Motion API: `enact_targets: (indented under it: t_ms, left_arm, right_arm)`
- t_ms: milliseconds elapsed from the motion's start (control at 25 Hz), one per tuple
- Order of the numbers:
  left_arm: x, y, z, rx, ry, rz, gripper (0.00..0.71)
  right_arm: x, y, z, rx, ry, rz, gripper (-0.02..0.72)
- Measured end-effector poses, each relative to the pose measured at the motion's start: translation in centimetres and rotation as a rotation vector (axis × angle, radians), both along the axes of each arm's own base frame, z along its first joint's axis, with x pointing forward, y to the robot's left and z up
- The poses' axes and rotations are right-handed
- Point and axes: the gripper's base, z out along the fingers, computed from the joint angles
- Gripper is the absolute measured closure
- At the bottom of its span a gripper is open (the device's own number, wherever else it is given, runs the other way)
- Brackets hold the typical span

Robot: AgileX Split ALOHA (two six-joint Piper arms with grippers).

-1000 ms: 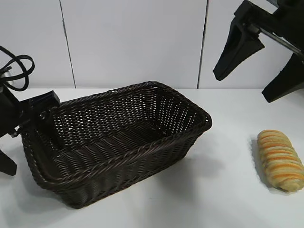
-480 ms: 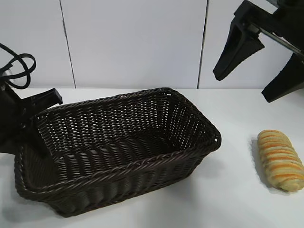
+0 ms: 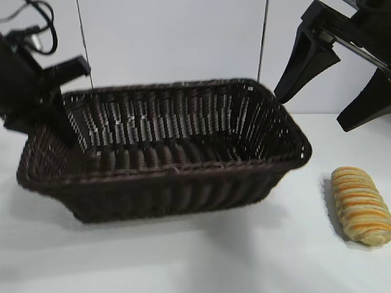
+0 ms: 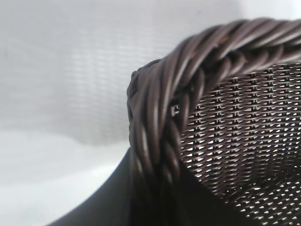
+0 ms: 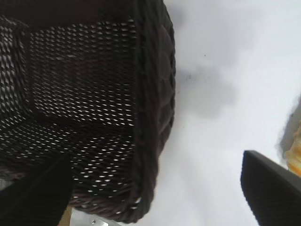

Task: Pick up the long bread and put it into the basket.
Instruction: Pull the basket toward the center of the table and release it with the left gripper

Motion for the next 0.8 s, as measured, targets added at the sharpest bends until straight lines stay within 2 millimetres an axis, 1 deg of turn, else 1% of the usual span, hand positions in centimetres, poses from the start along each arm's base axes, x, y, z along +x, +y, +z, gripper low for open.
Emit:
enact_targets:
  t_ms: [80,200,480,600,640,680,720,760,800]
  left_arm:
    - [1.2,-0.7,-0.9,0.005,0.011,-0.022,0.612]
    - [2.3,-1.3,-2.5,0.011,0.036,-0.03,0.612]
    - [3.3,-1.5,-7.2,0.045,0.107,-0.071,0.612]
    - [3.4,-1.5,-8.0,0.042,0.124,-0.066,0.606]
    - [3.4,-1.6,-7.9,0.038,0.124,-0.064,0.584]
    - [3.4,-1.6,-7.9,0.029,0.128,-0.061,0.526]
    - [3.4,-1.7,-7.8,0.021,0.134,-0.059,0.434]
    - [3.3,-1.7,-7.8,0.018,0.139,-0.058,0.317]
    - [3.3,-1.7,-7.7,0.017,0.14,-0.055,0.221]
  right_arm:
    - [0.0,0.0,0.0,0.0,0.0,0.0,0.008]
    - [0.0,0.0,0.0,0.0,0.0,0.0,0.008]
    - [0.0,0.0,0.0,0.0,0.0,0.0,0.008]
    - [0.0,0.0,0.0,0.0,0.0,0.0,0.008]
    - [0.0,0.0,0.0,0.0,0.0,0.0,0.008]
    - [0.0,0.0,0.0,0.0,0.0,0.0,0.008]
    - [0.0,0.0,0.0,0.0,0.0,0.0,0.008]
    - [0.0,0.0,0.0,0.0,0.0,0.0,0.008]
    - [0.0,0.0,0.0,0.0,0.0,0.0,0.008]
